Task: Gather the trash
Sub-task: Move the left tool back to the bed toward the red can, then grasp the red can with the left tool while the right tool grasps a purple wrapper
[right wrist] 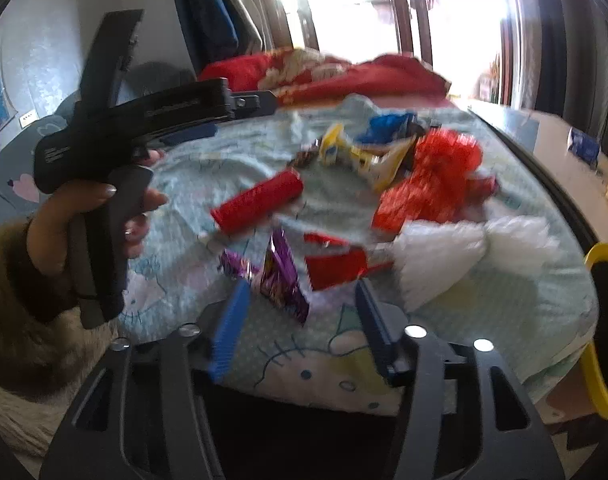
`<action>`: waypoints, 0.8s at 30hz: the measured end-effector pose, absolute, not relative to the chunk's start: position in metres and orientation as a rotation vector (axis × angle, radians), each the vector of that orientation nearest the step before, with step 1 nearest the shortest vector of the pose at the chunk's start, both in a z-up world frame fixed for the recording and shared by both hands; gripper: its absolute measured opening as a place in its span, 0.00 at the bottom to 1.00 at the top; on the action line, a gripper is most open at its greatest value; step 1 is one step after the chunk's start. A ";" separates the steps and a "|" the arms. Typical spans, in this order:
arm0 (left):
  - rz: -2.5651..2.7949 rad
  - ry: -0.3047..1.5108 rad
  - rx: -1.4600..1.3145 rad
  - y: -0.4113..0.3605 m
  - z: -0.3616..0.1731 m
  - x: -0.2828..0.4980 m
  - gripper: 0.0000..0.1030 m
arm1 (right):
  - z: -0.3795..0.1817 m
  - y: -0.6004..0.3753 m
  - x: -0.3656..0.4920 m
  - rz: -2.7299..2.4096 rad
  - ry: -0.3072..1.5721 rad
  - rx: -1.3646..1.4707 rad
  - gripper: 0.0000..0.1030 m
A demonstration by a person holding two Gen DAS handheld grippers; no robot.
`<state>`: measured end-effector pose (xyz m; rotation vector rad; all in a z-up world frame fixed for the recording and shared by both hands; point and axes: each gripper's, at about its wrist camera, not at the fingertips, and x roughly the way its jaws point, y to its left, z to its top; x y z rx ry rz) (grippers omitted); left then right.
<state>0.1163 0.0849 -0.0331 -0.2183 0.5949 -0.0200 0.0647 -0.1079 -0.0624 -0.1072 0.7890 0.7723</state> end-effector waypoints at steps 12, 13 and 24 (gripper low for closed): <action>-0.080 0.755 -0.238 0.110 -0.075 0.106 0.82 | -0.086 -0.095 0.078 0.784 0.895 -0.089 0.39; -0.085 0.765 -0.245 0.111 -0.077 0.107 0.80 | -0.087 -0.094 0.080 0.786 0.898 -0.088 0.39; -0.160 0.848 -0.249 0.102 -0.094 0.108 0.55 | -0.085 -0.083 0.076 0.823 0.870 -0.128 0.17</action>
